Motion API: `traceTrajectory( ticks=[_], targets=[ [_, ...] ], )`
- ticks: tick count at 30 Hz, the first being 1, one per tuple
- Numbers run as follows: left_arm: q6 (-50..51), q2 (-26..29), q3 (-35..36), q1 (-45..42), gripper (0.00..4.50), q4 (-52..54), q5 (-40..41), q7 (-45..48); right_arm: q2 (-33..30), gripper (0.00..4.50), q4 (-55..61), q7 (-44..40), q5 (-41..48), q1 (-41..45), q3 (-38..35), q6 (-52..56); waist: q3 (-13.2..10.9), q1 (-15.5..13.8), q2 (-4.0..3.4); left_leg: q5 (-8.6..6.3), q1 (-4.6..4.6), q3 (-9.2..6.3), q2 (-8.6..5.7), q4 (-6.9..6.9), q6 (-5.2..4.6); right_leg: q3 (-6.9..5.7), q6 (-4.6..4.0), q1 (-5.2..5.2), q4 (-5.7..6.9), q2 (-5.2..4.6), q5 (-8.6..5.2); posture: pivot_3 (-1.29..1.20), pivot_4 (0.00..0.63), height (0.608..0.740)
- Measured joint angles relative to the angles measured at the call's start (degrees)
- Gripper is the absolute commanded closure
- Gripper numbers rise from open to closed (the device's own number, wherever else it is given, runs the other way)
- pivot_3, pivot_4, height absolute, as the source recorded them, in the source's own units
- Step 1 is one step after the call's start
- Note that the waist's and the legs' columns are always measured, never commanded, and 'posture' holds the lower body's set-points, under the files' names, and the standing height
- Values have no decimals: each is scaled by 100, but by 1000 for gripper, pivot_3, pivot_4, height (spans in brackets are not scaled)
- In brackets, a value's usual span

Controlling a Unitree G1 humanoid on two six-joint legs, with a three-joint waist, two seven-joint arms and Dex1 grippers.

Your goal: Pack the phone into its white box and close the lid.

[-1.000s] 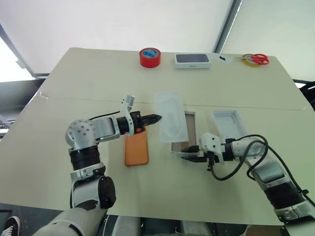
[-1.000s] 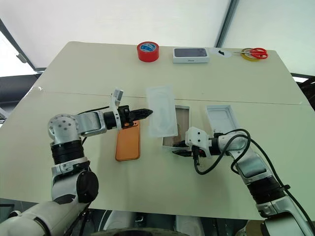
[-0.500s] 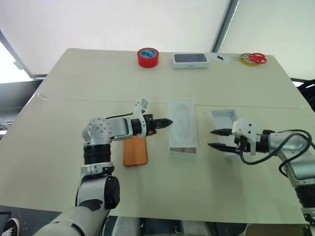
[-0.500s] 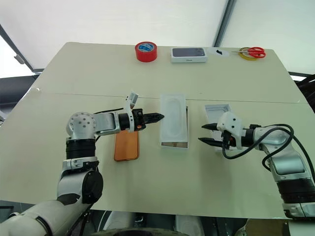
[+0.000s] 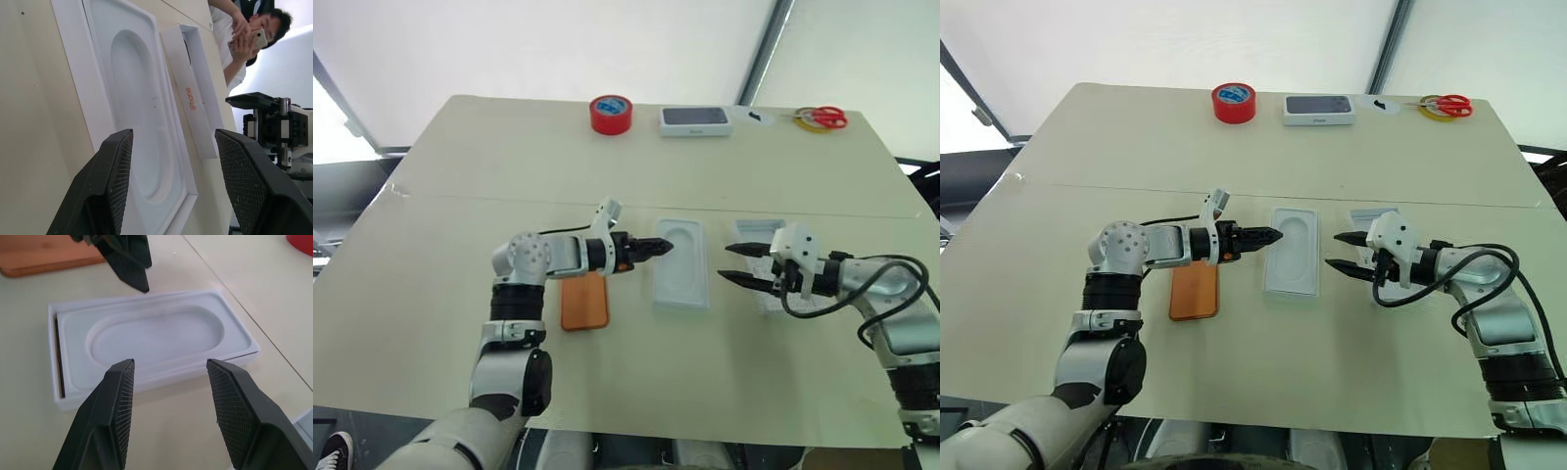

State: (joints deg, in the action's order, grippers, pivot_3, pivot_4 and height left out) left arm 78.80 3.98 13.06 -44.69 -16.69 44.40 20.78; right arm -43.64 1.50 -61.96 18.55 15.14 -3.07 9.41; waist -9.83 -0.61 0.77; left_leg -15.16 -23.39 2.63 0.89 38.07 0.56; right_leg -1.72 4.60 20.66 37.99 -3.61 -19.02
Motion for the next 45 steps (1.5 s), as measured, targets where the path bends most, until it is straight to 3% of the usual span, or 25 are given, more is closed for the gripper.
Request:
traceTrajectory(
  ticks=[2,5,9,10,14,18,22,26,33,37,42,45],
  targets=[
    [83,128,-79,7,1517,176,2,53,202,2951,43,100,82,152,7,123,0,19,0,1,-1,0,1,-2,2,0,0,3,1,1,0,0,150,740],
    [-171,617,-422,237,1517,1061,-42,351,554,4462,27,374,-38,506,160,75,0,67,-1,3,0,0,2,-9,6,2,-1,4,0,2,0,0,150,740],
    [-1742,1273,-1029,871,1517,2179,-720,868,1010,4462,-315,794,-639,856,639,-374,0,95,-3,5,-1,3,0,-13,10,2,-1,6,-1,1,0,0,150,740],
    [-2548,1609,-1254,1197,1517,2439,-1085,1152,1116,4462,-408,836,-798,944,810,-489,0,118,-3,5,0,5,0,-14,10,4,-1,8,-2,0,0,0,150,740],
    [-4579,2257,-1421,2267,1517,2688,-1826,2030,1123,4462,-703,710,-1291,1150,1357,-874,-2,129,-7,4,0,9,0,-17,8,5,-3,10,-3,-2,-1,0,150,740],
    [-5334,2476,-1229,3217,1517,2790,-1832,2571,1183,4462,-1190,647,-1575,1532,1615,-1218,-4,113,-9,-2,-4,6,2,-15,-4,5,-4,12,-2,-11,-1,0,150,740],
    [-5565,2459,-831,3650,1517,3166,-1520,2690,1082,4462,-1912,758,-2160,2105,1769,-1829,-4,109,-9,-13,-4,3,1,-14,-23,3,-5,10,-3,-17,-1,0,150,740],
    [-5558,2457,-660,3778,1517,3333,-1306,2620,1065,4462,-2416,620,-2509,2090,2042,-2308,-4,132,-9,-14,-4,5,1,-14,-24,3,-5,10,-3,-18,-1,0,150,740],
    [-5546,2461,-561,3783,1517,3340,-1254,2413,914,4462,-1824,-341,-1998,1608,2140,-2212,-3,145,-10,-24,-1,4,2,-14,-42,2,-5,7,-2,-17,-1,0,150,740],
    [-5500,2460,-566,3797,1517,3340,-1299,2263,953,4462,-1829,-314,-2023,1645,2136,-2164,-3,146,-10,-24,-1,4,2,-14,-42,2,-5,8,-2,-17,-1,0,150,740],
    [-4467,2624,-526,3781,1517,3349,-1053,1874,1123,4462,-2159,190,-2208,1875,2035,-2310,-4,151,-10,-21,-2,4,1,-14,-38,2,-5,11,-1,-17,-1,0,150,740],
    [-3454,2748,-107,3790,1517,3477,-304,1567,1362,4462,-2162,382,-2095,2056,1880,-2183,-4,161,-10,-19,-3,2,3,-15,-33,2,-5,13,0,-17,-1,0,150,740]
  ],
)
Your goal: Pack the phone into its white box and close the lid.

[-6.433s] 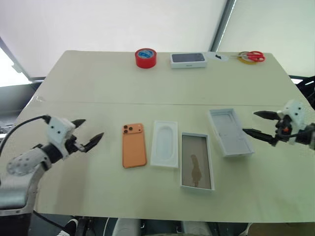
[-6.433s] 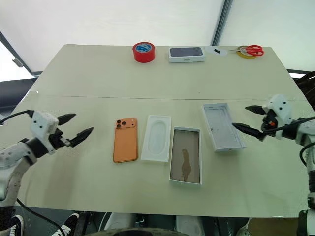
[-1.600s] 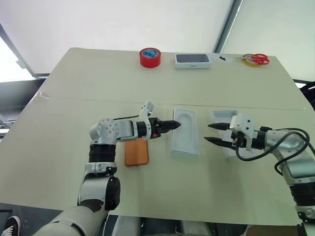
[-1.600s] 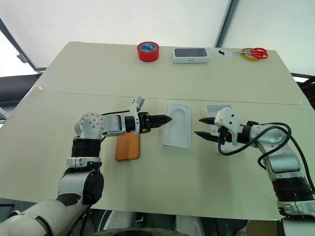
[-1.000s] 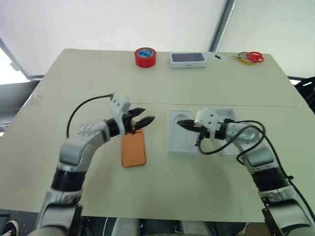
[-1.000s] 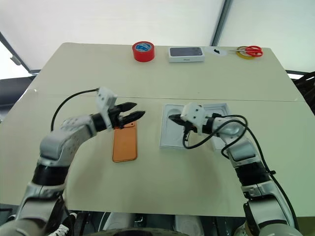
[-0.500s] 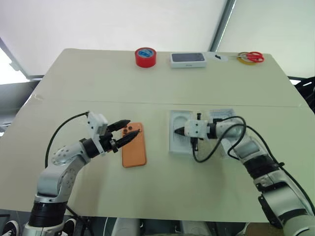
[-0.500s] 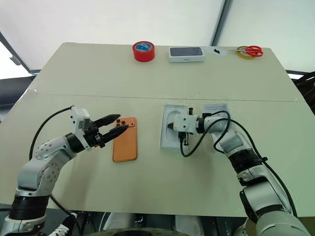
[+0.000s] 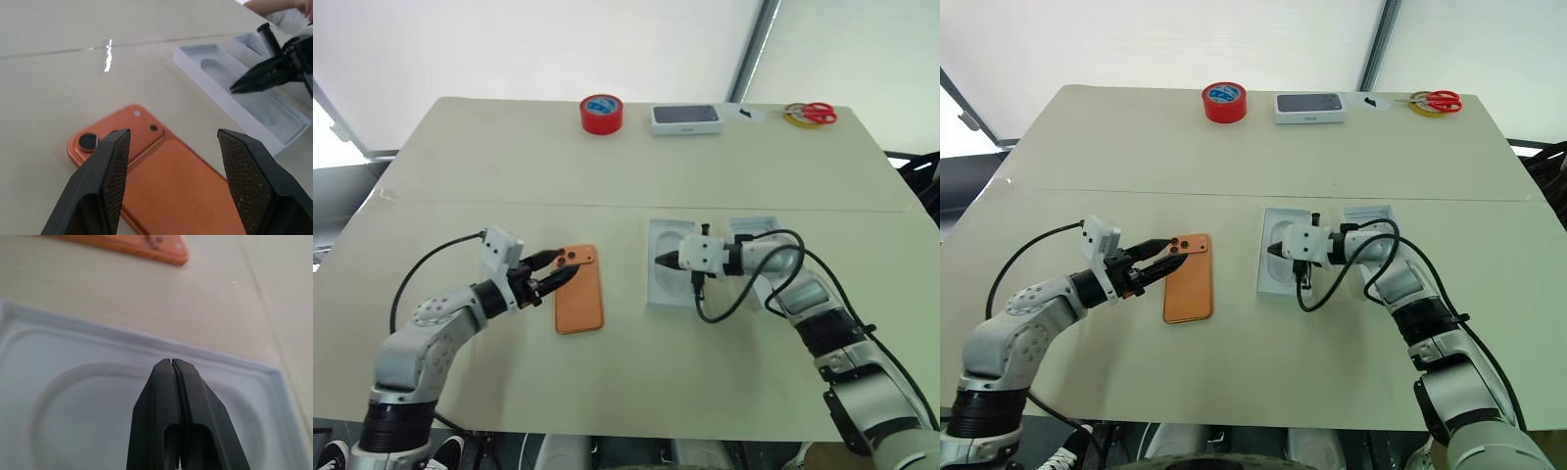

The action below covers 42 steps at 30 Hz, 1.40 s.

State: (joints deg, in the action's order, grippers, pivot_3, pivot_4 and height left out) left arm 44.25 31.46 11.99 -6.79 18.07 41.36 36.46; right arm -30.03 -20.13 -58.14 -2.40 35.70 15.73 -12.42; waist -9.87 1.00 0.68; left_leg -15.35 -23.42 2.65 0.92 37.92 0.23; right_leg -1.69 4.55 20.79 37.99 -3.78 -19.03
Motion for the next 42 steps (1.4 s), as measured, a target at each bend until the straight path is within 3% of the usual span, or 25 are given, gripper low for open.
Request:
traceTrajectory(
  ticks=[6,11,24,42],
  targets=[
    [1674,61,1387,239,1517,12,1821,-1099,785,4462,593,129,373,154,-5,727,0,17,-1,4,0,0,0,-3,8,0,0,3,2,0,0,0,150,740],
    [2171,-152,1426,861,1517,90,2288,-1707,1090,4462,836,-43,242,229,520,1382,0,-43,1,-2,0,-5,-4,0,-2,-1,-1,1,3,-4,1,0,150,740],
    [2698,-247,1045,388,1517,258,2716,-2691,853,4462,679,-415,-1280,929,1828,1550,2,-27,1,9,0,-6,-9,-4,19,-1,-5,5,1,-6,2,0,150,740],
    [3131,-1116,894,-576,1517,-641,2995,-3502,740,4462,614,-297,-1664,796,1658,1349,28,-178,-16,-6,74,-12,-33,-1,-5,-8,-5,-56,-4,-29,1,0,150,740]
  ],
)
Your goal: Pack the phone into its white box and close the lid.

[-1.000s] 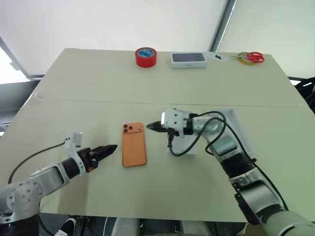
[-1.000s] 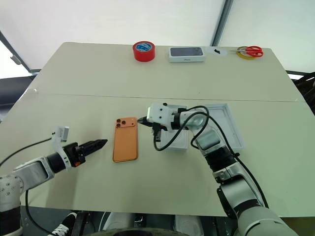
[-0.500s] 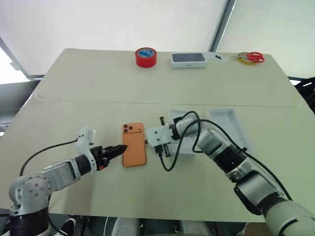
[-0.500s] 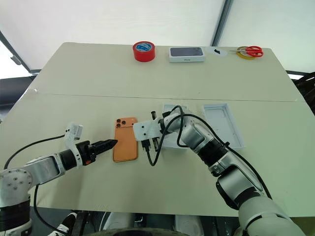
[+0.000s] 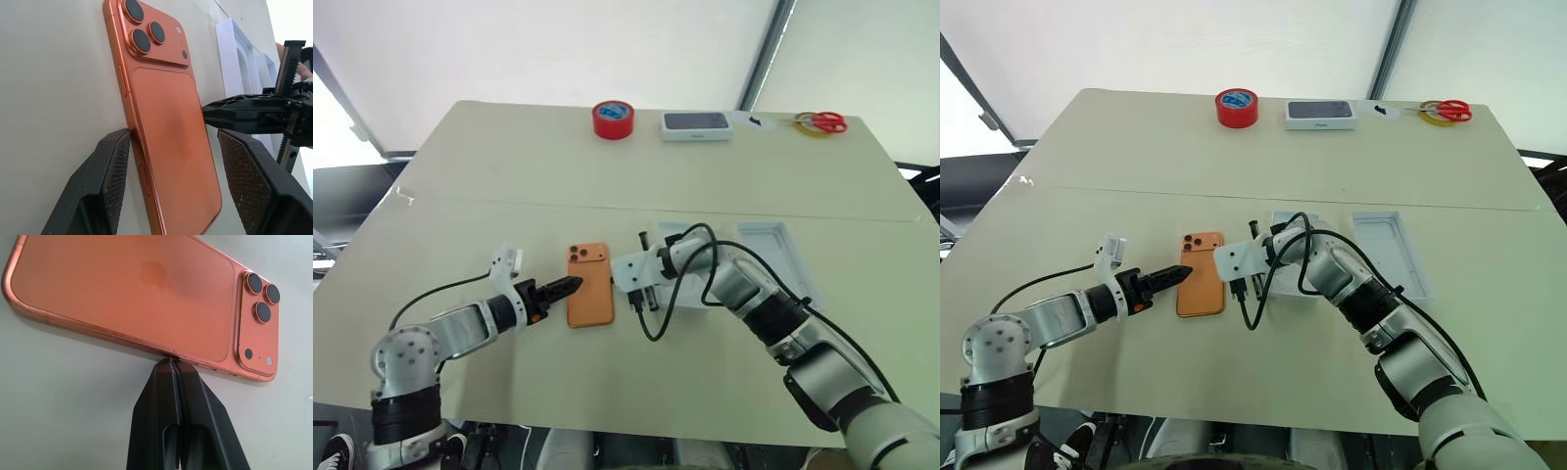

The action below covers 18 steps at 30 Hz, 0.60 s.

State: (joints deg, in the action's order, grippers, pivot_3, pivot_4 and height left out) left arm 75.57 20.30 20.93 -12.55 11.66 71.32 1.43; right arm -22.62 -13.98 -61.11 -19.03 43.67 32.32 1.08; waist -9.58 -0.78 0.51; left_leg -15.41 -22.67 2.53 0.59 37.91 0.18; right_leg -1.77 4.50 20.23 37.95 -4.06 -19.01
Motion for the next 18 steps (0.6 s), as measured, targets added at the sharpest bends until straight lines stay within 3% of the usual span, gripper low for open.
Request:
traceTrajectory(
  ticks=[10,18],
  targets=[
    [724,-10,-127,-800,1517,-224,-226,-543,11,4462,-22,11,-68,-51,-157,115,1,7,1,4,8,-1,-7,-4,7,-1,1,-10,0,-4,0,0,150,740],
    [962,-559,64,-1046,1517,-302,-289,-941,74,4462,-98,54,-106,-51,-219,100,1,15,2,7,11,0,-8,-6,13,-1,2,-18,-2,-4,0,0,150,740]
  ],
)
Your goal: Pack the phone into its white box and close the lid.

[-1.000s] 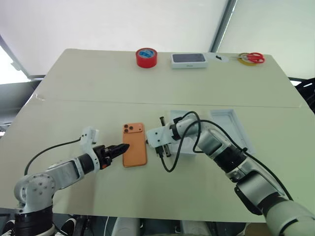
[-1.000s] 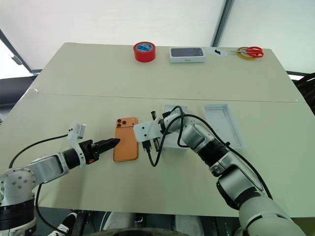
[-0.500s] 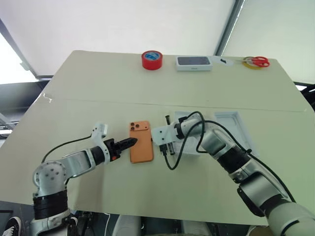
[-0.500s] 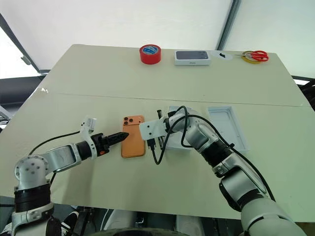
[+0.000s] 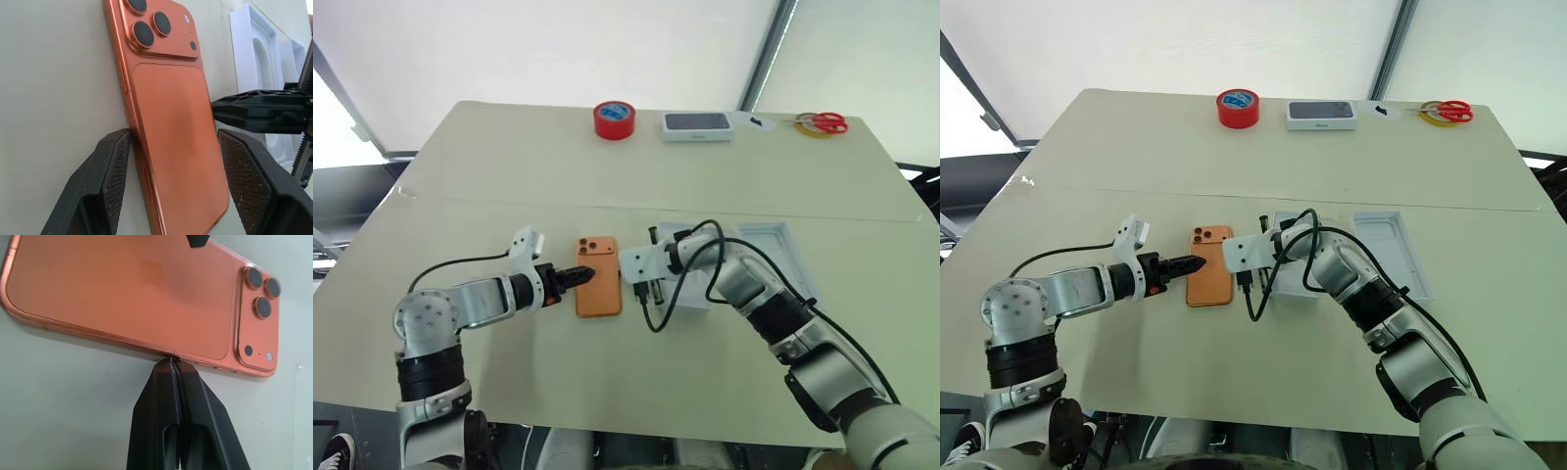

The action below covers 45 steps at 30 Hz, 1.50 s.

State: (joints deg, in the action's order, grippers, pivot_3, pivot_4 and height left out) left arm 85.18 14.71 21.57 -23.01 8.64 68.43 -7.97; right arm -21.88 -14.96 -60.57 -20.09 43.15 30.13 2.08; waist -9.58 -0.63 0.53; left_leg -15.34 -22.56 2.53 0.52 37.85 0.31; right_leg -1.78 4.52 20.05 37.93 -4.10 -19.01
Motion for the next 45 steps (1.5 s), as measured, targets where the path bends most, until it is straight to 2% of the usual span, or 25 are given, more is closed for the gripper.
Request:
traceTrajectory(
  ticks=[4,8,15,21,24,28,29,36,39,42,44,45],
  targets=[
    [-131,-388,-132,12,1517,-12,-38,100,48,4462,1,13,4,0,0,-20,-4,31,6,1,-20,1,0,-7,3,0,0,4,-4,2,0,0,150,740],
    [-207,-264,-188,19,1517,-65,-80,289,70,4462,1,48,12,-9,14,-59,-4,98,8,9,-32,2,1,-18,14,0,1,21,-5,6,0,0,150,740],
    [-372,-281,299,140,1517,-280,315,285,75,4462,12,57,21,-21,12,-112,-10,145,16,13,-42,2,3,-29,20,0,2,37,-6,8,-1,0,150,740],
    [-498,-167,410,421,1517,-349,592,406,77,4462,12,62,21,-22,10,-117,-13,146,22,16,-43,2,3,-35,24,0,2,39,-9,8,0,0,150,740],
    [-578,-180,394,452,2356,-432,656,394,77,4500,14,65,21,-23,9,-110,-15,145,25,16,-43,2,3,-37,25,0,2,39,-10,8,0,0,150,740],
    [-594,-238,375,485,4279,-581,757,395,69,4500,25,66,24,-30,5,-105,-16,143,27,17,-43,1,3,-41,26,0,2,41,-12,8,0,0,150,740],
    [-623,-296,393,477,4462,-581,928,412,51,4500,30,66,25,-37,-10,-99,-15,136,30,17,-42,1,4,-41,27,0,2,39,-13,8,0,0,150,740],
    [-815,-295,414,523,4462,-892,1383,180,68,4500,136,22,181,-90,-77,122,-16,136,32,18,-44,1,3,-44,27,0,2,42,-16,7,0,0,150,740],
    [-983,-191,467,549,4462,-1010,1660,230,120,4500,273,-360,908,-300,-392,512,-24,145,41,18,-58,0,5,-45,27,-1,2,55,-18,8,0,0,150,740],
    [-1140,122,453,601,4500,-983,1647,492,78,3662,474,-941,1944,-394,-911,1187,-27,161,38,19,-76,0,5,-47,28,0,2,74,-18,8,0,0,150,740],
    [-1236,404,216,767,4500,-678,1426,1019,-149,2630,942,-1320,2487,-552,-1154,1252,-28,162,38,19,-81,0,5,-59,28,-1,2,80,-29,8,0,0,150,740],
    [-1257,546,103,823,4500,-512,1288,1254,-295,2630,1111,-1442,2631,-650,-1233,1263,-28,142,38,19,-83,0,5,-65,28,-2,2,79,-37,8,0,0,150,740]
  ],
)
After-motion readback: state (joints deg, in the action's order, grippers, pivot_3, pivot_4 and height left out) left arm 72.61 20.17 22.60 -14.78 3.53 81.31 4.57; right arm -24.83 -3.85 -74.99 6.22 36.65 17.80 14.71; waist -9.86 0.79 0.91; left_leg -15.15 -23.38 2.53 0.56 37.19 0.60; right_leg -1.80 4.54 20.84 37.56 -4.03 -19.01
